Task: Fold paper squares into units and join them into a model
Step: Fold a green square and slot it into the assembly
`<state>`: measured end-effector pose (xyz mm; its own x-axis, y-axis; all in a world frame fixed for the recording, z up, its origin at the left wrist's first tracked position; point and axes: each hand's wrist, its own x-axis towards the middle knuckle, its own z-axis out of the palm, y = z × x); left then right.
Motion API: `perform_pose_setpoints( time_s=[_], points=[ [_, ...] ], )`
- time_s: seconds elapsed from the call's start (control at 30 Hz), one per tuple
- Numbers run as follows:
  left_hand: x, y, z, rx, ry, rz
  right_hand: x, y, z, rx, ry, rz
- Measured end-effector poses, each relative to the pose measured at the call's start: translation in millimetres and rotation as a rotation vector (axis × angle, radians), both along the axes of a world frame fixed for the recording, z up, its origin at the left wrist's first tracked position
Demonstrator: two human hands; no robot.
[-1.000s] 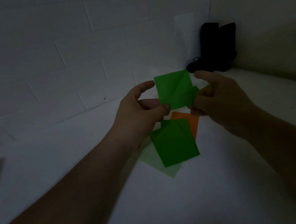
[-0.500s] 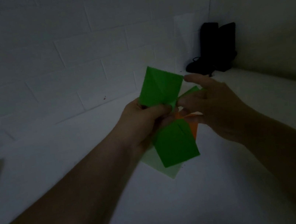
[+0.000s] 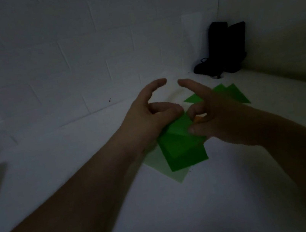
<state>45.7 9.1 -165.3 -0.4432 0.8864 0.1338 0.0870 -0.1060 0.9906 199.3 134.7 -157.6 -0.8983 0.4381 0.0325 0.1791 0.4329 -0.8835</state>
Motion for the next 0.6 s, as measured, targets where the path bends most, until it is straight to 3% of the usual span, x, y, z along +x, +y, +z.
perform_pose_setpoints(
  time_s=[0.1,0.23,0.4,0.6],
  points=[
    [-1.7,0.9,-2.1,-0.033,0.053,-0.042,0.2,2.8,0.6,0.044,0.023,-0.041],
    [-5.2,5.5,-5.6,0.048,0.062,0.051,-0.5,11.1,-2.5,0.007,0.128,-0.133],
    [-11.7,11.6,-9.9,0.137,0.113,0.177,-2.5,7.9,-6.9,-0.174,0.255,-0.055],
    [-12.9,15.1,-13.4,0.167,0.074,0.200,-3.1,9.5,-11.0,-0.188,0.338,-0.034]
  ],
)
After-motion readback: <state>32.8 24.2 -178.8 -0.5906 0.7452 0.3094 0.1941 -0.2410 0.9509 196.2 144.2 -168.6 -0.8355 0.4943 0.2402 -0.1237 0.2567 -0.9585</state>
